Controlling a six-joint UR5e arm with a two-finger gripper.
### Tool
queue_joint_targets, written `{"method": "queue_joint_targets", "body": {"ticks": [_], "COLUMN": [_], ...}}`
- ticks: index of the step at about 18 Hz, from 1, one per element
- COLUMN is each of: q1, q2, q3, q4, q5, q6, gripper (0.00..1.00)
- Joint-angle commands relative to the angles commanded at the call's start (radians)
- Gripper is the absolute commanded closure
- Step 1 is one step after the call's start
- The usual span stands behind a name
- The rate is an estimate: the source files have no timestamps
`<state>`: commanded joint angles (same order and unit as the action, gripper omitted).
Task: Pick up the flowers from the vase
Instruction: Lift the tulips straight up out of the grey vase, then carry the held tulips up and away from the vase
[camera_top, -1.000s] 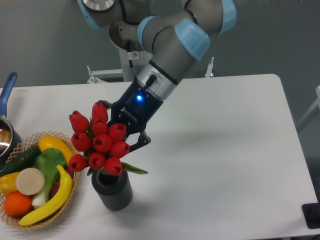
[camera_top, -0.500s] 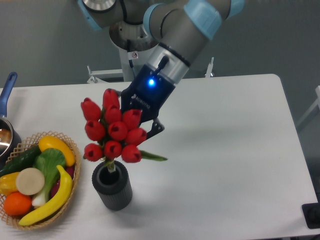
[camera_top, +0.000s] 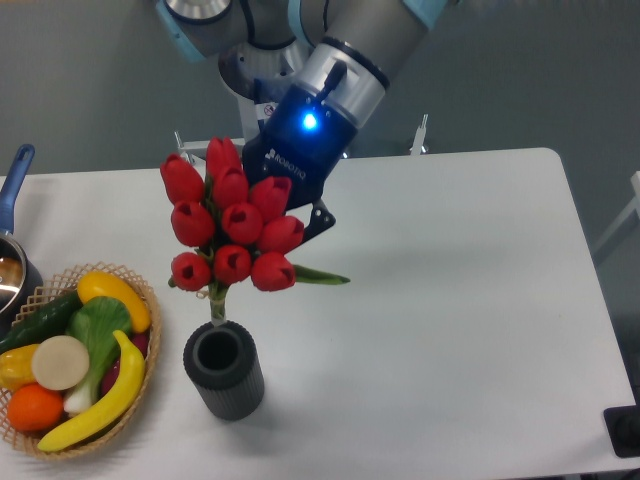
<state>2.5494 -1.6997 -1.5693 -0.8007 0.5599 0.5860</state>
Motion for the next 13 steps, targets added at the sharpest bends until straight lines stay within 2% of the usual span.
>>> {"method": "queue_joint_targets", "body": {"ticks": [4,10,13], "q1": [0.063,0.167,0.201], "q2": [0.000,-0.006,-0.006], "q3": [-0.003,-0.046,-0.060], "q4": [0.000,-0.002,-0.003], "q5": [0.002,0.000,0.000], "q6": [0.020,0.190,0.207], "gripper": [0.60,0.60,0.60]}}
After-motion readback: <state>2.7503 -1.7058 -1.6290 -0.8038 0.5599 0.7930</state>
